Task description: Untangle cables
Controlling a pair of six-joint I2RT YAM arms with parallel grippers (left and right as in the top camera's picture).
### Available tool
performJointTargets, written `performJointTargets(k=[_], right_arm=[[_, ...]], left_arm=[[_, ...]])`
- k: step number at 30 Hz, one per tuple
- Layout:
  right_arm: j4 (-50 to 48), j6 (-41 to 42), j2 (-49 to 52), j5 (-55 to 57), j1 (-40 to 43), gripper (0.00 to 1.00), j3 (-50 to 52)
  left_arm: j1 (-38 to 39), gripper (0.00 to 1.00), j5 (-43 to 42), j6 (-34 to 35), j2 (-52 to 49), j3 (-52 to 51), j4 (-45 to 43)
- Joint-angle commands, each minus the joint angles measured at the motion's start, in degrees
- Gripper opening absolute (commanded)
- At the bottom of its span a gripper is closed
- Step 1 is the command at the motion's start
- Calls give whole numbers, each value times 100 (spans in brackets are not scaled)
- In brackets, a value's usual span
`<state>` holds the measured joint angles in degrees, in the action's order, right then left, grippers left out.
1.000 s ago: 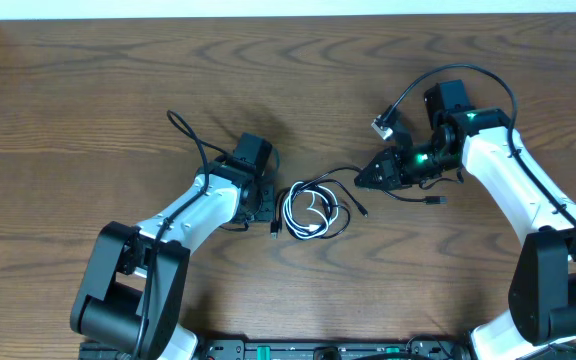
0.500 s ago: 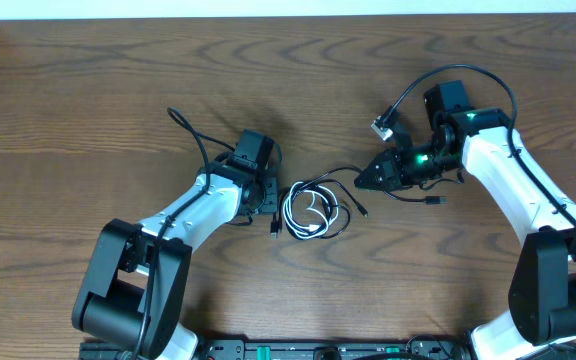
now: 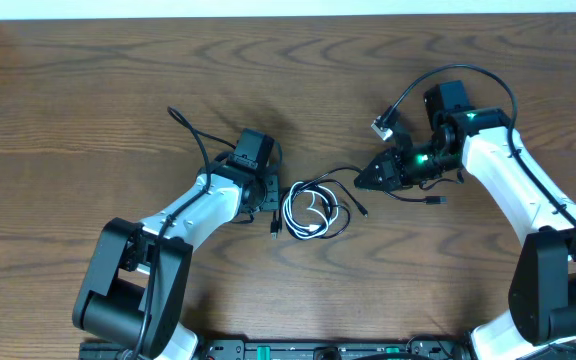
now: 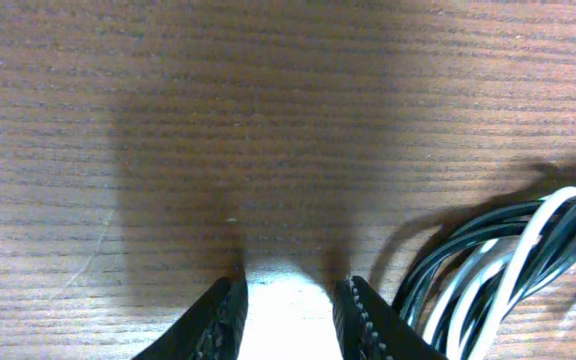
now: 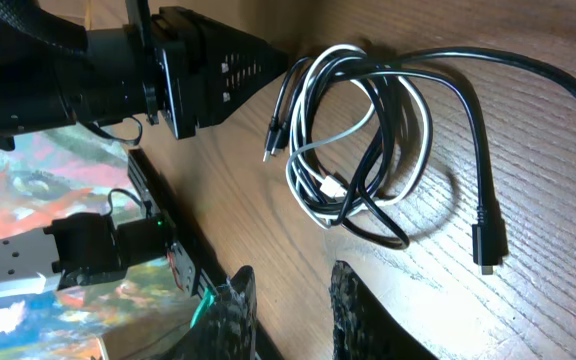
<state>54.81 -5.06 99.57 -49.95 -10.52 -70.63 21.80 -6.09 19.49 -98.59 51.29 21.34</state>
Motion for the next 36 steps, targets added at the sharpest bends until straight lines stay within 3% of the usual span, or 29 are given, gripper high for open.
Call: performJointTargets(k=[1,16,17,20,21,27,36], right_arm=[[4,-101,-105,-142,-7,22,15],[4,-55,-105,-146,-46,24,15],[7,-44,-105,-149,-46,24,15],[9,46,-105,-146,-46,24,15],[11,59,-105,-146,-44,23,15],[59,74,-105,-149,-46,24,15],[142,74,-105,-155,-46,24,15]], left_arm=[[-9,34,-28,11,-216,-133,15],[-9,33,-31,13,-415,-138,-245],[-9,30,-33,13,-424,-138,-247],[-9,9,-553,142,-424,-138,-188],[-9,8,-852,142,-424,-138,-155],[-9,8,-2415,186,-417,-129,280],[-192,16,-1414,184,308,629,1497]])
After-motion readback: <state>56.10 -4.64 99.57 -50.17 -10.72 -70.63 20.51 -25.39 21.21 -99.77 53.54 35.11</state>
